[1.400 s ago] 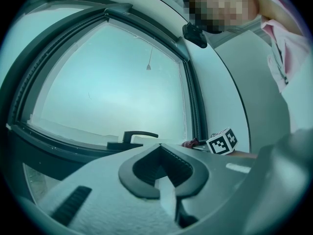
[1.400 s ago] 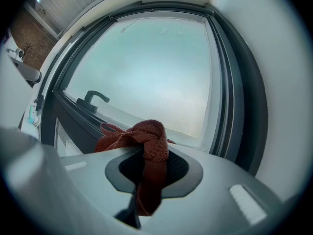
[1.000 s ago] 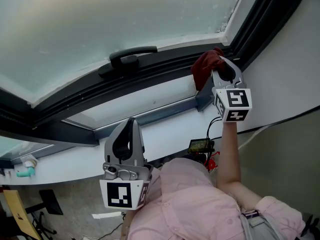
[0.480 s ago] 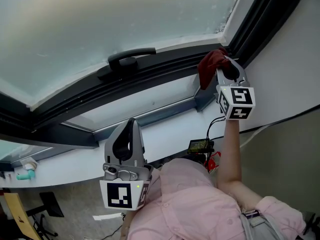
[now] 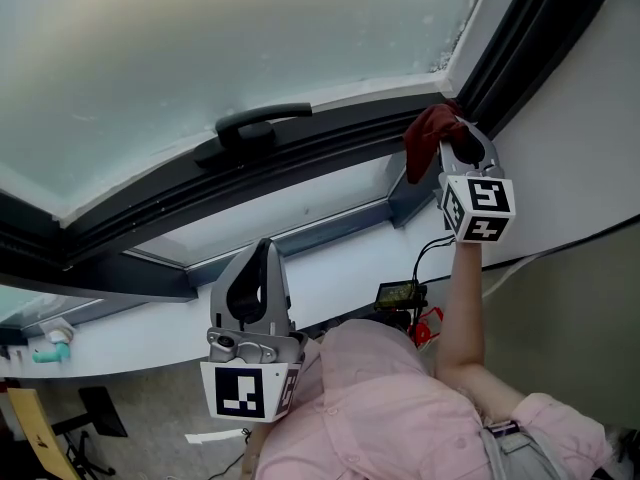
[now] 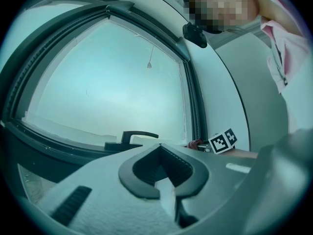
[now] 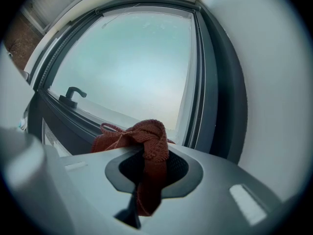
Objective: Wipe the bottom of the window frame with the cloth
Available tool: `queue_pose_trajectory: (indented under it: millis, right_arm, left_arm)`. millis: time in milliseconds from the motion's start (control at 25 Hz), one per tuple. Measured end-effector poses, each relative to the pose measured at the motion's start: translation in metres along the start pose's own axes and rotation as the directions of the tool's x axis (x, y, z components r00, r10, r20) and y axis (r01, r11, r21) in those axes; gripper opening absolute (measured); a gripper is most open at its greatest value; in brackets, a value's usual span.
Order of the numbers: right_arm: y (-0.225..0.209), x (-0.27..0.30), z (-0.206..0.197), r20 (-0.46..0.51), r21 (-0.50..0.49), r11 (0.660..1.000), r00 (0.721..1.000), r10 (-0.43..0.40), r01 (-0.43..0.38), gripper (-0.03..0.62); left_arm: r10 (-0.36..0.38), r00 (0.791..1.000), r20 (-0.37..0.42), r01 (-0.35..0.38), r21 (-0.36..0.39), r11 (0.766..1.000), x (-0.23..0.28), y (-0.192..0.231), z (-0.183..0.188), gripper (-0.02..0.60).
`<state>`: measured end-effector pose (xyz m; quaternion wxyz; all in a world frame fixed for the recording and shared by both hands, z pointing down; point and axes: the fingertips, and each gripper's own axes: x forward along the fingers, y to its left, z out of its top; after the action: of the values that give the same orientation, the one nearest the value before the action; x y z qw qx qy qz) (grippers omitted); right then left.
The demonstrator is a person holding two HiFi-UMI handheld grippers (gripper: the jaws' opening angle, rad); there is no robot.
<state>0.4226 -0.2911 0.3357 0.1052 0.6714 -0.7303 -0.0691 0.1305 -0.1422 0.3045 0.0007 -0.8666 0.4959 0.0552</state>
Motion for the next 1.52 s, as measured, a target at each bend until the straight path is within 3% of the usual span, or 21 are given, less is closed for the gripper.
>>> queue_pose_trajectory:
  millis: [520,920,1040,1160,1360,1520]
  right_arm:
    - [-0.020,0.002,-0.006,-0.011,0.024,0.999,0.999,-0.038,0.038,0.069]
    - [-0.021,-0.008,-0.005,-0.037,-0.010,0.990,0.989,-0.141,0.141,0.071]
    - [0.014,-0.025,0.003,0.021,0.000,0.993,0.993,-0.119,0.119,0.071]
    - [0.074,-0.036,0.003,0.056,0.061,0.998,0.998,-0.023,0.019,0.069]
    - [0.178,-0.037,0.000,0.027,0.111,0.981,0.987,0.157,-0.159,0.069]
    - [0.233,-0.034,0.012,0.025,0.097,0.970,0.975,0.223,-0.224,0.069]
  left_arm:
    - [0.030,0.999,0.014,-0.030,0.003,1.000,-0.006,0.008,0.006,-0.005]
    - [0.114,0.993,0.012,-0.114,0.002,0.993,-0.047,0.039,0.010,-0.005]
    - [0.121,0.993,0.001,-0.121,-0.005,0.993,-0.062,0.050,0.009,-0.005]
    - [0.103,0.995,-0.009,-0.103,-0.009,0.995,-0.073,0.057,0.009,-0.005]
    - [0.068,0.998,-0.013,-0.068,-0.005,0.998,-0.092,0.073,0.014,-0.005]
    - [0.075,0.997,-0.010,-0.075,-0.009,0.997,-0.111,0.094,0.018,-0.005]
